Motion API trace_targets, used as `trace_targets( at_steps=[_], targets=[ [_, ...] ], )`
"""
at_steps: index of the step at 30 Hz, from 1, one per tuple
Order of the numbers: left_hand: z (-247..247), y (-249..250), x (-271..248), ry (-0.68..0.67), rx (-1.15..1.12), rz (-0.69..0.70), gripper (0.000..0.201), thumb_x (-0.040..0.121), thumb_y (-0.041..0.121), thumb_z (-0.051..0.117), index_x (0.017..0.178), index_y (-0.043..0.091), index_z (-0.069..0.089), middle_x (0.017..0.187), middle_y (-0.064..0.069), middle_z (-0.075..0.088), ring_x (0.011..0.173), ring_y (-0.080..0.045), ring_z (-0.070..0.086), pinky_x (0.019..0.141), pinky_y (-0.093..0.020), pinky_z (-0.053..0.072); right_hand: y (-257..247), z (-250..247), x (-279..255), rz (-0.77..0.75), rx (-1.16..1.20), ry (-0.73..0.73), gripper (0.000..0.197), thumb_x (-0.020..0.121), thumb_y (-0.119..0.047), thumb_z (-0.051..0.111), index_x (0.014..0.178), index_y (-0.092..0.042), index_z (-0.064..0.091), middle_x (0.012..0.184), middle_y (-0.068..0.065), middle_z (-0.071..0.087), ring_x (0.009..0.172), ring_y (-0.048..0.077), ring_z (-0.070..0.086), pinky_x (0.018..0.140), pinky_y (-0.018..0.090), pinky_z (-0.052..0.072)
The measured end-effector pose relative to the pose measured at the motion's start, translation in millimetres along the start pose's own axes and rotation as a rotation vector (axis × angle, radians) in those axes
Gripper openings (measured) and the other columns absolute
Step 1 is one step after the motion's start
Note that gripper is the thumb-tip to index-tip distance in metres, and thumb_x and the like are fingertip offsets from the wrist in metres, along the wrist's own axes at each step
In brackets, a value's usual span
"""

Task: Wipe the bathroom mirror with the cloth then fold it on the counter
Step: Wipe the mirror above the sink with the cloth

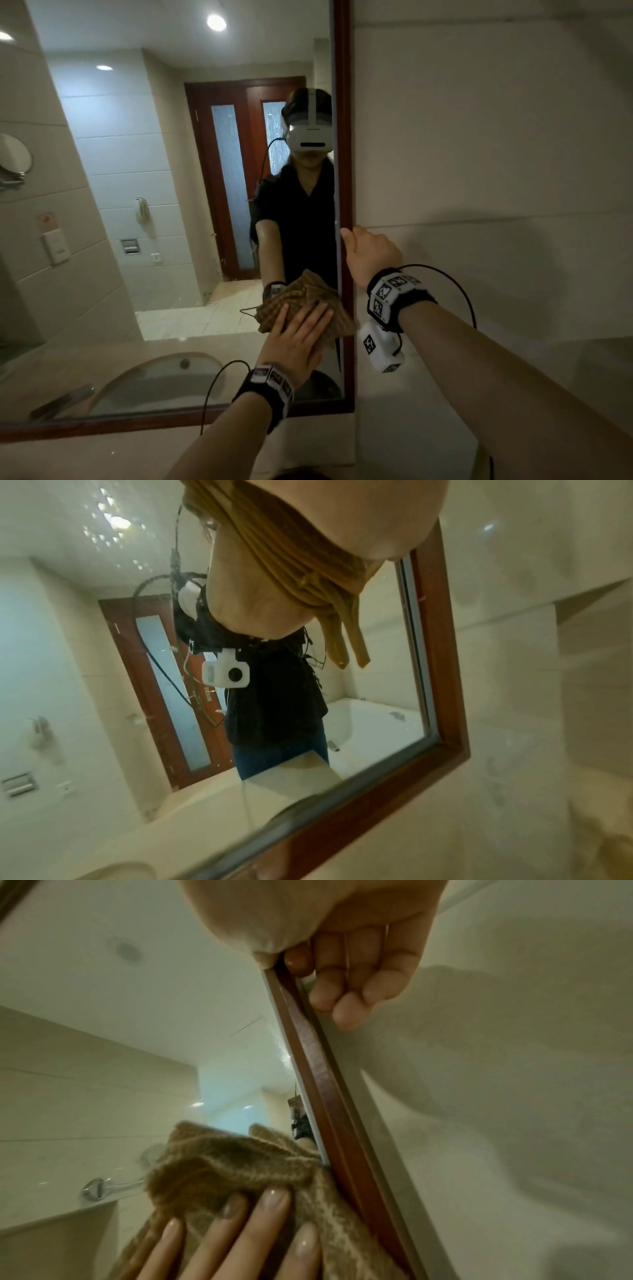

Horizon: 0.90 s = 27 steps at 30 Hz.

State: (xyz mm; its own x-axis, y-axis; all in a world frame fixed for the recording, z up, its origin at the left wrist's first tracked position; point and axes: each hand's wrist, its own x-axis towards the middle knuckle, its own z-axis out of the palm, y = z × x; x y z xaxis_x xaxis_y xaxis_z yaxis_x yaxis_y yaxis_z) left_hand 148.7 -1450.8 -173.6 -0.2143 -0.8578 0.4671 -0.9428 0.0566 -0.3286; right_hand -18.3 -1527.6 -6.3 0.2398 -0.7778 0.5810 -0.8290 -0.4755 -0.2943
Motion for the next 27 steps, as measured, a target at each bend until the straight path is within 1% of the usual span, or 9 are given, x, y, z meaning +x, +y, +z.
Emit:
trace_targets(
  at_steps=[3, 8, 11, 15, 18, 20, 22, 24, 27],
  targets=[
    [-24.0, -12.4, 23.6, 0.046, 0.03, -0.005, 0.069, 0.093, 0.049, 0.034, 0.154, 0.028, 0.012, 0.16, 0.007, 0.01, 0.146, -0.017, 0.021, 0.118, -0.05, 0.003, 1.0, -1.3, -0.4, -0.009, 0.01, 0.009, 0.052, 0.102, -0.046, 0.02, 0.101, -0.01, 0.057, 0.095, 0.015, 0.067, 0.085, 0.033, 0.061, 0.061, 0.032, 0.034],
    [-111.4, -53.4, 103.1, 0.329, 0.062, -0.191, 0.07, 0.096, 0.051, 0.031, 0.155, 0.024, 0.003, 0.161, 0.002, -0.006, 0.149, -0.019, 0.0, 0.118, -0.052, -0.001, -0.2, -0.2, 0.1, 0.003, 0.052, -0.017, 0.05, 0.102, -0.046, 0.021, 0.102, -0.011, 0.057, 0.097, 0.016, 0.066, 0.087, 0.035, 0.061, 0.066, 0.035, 0.039],
    [-119.3, -54.2, 112.0, 0.362, 0.054, -0.196, 0.07, 0.097, 0.05, 0.031, 0.155, 0.021, 0.004, 0.162, -0.001, -0.005, 0.149, -0.021, -0.003, 0.118, -0.053, -0.002, 0.5, 2.2, 1.2, 0.004, 0.071, -0.02, 0.049, 0.101, -0.046, 0.021, 0.103, -0.012, 0.057, 0.097, 0.015, 0.066, 0.087, 0.034, 0.061, 0.069, 0.036, 0.044],
    [-62.0, -29.9, 67.4, 0.232, 0.061, -0.078, 0.073, 0.095, 0.049, 0.036, 0.154, 0.023, 0.005, 0.162, 0.0, -0.001, 0.149, -0.022, 0.005, 0.117, -0.054, 0.003, 1.8, 2.4, 1.7, -0.004, 0.046, -0.009, 0.049, 0.102, -0.045, 0.021, 0.104, -0.013, 0.058, 0.097, 0.013, 0.067, 0.087, 0.032, 0.061, 0.064, 0.033, 0.038],
    [-18.1, -21.9, 19.0, 0.078, 0.03, -0.008, 0.072, 0.092, 0.05, 0.036, 0.154, 0.027, 0.007, 0.161, 0.003, 0.008, 0.145, -0.021, 0.024, 0.118, -0.052, 0.0, 2.3, 3.0, 2.3, -0.018, 0.009, 0.013, 0.051, 0.102, -0.046, 0.021, 0.101, -0.011, 0.057, 0.095, 0.014, 0.067, 0.087, 0.033, 0.061, 0.063, 0.033, 0.036],
    [-13.4, -28.8, 6.4, 0.008, 0.052, 0.024, 0.071, 0.091, 0.049, 0.038, 0.154, 0.028, 0.013, 0.158, 0.005, 0.023, 0.141, -0.019, 0.033, 0.118, -0.049, 0.001, 3.3, 3.8, 2.7, -0.025, 0.009, 0.025, 0.05, 0.102, -0.046, 0.023, 0.099, -0.01, 0.057, 0.093, 0.015, 0.067, 0.086, 0.034, 0.061, 0.062, 0.032, 0.034],
    [-29.1, -42.6, 15.2, 0.005, 0.11, 0.066, 0.068, 0.091, 0.048, 0.037, 0.153, 0.029, 0.018, 0.155, 0.005, 0.033, 0.138, -0.019, 0.036, 0.118, -0.049, 0.007, 4.1, 4.6, 2.5, -0.029, 0.01, 0.041, 0.049, 0.102, -0.045, 0.024, 0.097, -0.009, 0.057, 0.092, 0.015, 0.067, 0.085, 0.034, 0.06, 0.061, 0.032, 0.032],
    [-60.0, -60.0, 40.0, 0.114, 0.118, 0.006, 0.067, 0.093, 0.05, 0.036, 0.153, 0.028, 0.017, 0.155, 0.004, 0.031, 0.14, -0.02, 0.033, 0.117, -0.05, 0.007, 3.9, 5.9, 1.8, -0.028, 0.025, 0.053, 0.049, 0.102, -0.045, 0.025, 0.096, -0.009, 0.057, 0.09, 0.015, 0.066, 0.084, 0.034, 0.06, 0.061, 0.032, 0.032],
    [-117.1, -85.6, 86.7, 0.31, 0.097, -0.141, 0.069, 0.095, 0.052, 0.033, 0.154, 0.027, 0.008, 0.161, 0.003, 0.007, 0.147, -0.02, 0.013, 0.118, -0.051, 0.0, 3.4, 8.2, 1.0, -0.018, 0.046, 0.076, 0.048, 0.101, -0.045, 0.027, 0.096, -0.008, 0.057, 0.089, 0.017, 0.066, 0.082, 0.036, 0.06, 0.061, 0.033, 0.033]
  ],
)
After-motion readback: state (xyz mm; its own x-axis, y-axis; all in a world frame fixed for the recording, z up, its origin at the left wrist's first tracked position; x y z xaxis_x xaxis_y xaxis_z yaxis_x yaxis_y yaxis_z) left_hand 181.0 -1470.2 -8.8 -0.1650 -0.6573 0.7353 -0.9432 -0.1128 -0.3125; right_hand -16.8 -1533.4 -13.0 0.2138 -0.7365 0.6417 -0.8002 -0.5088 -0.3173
